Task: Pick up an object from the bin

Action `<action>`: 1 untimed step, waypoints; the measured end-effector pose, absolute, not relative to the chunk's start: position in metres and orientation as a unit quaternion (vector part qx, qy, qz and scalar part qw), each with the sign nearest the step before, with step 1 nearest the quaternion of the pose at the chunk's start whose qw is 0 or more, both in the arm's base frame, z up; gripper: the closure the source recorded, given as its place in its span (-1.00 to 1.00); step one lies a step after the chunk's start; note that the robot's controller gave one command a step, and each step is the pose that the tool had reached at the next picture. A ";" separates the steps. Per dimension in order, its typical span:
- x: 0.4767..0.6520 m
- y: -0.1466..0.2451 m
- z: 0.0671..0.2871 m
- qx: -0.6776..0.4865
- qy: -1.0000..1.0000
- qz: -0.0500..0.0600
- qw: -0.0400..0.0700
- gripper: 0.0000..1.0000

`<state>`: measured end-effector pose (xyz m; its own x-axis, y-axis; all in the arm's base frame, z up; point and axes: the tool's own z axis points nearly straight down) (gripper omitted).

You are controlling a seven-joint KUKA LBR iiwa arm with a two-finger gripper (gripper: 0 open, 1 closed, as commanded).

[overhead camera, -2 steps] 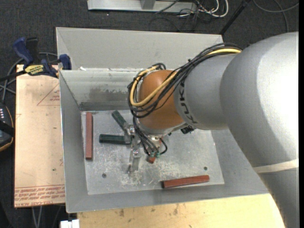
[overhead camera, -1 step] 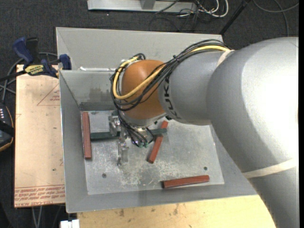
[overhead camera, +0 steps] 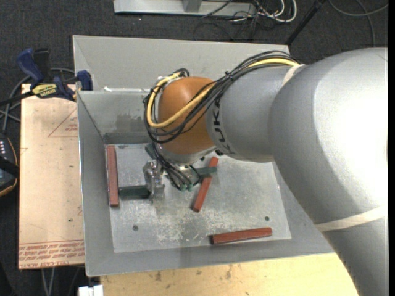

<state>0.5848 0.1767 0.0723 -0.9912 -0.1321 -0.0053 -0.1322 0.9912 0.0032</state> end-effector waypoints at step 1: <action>0.635 0.168 0.242 -0.203 0.979 0.001 0.006 1.00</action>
Offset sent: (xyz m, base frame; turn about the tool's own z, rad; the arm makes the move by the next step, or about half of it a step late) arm 0.0480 -0.0092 0.1656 -0.2784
